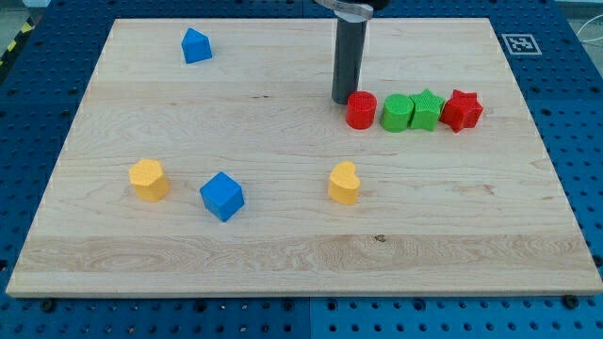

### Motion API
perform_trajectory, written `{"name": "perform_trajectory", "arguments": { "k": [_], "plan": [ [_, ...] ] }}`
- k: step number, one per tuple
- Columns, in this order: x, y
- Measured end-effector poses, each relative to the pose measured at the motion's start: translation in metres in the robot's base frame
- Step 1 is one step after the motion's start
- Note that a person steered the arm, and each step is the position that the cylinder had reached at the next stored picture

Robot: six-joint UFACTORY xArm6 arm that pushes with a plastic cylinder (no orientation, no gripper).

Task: Move your arm to the top left side of the board

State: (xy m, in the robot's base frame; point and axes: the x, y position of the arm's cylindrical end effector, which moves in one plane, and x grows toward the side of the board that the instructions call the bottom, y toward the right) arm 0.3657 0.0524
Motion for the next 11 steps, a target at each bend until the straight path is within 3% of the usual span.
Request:
{"name": "perform_trajectory", "arguments": {
  "k": [3,6,7,8,9,11],
  "plan": [
    [-0.001,-0.013],
    [-0.142,-0.142],
    [-0.162,-0.205],
    [-0.167,-0.256],
    [-0.164,-0.270],
    [-0.131,-0.227]
  ]
}}
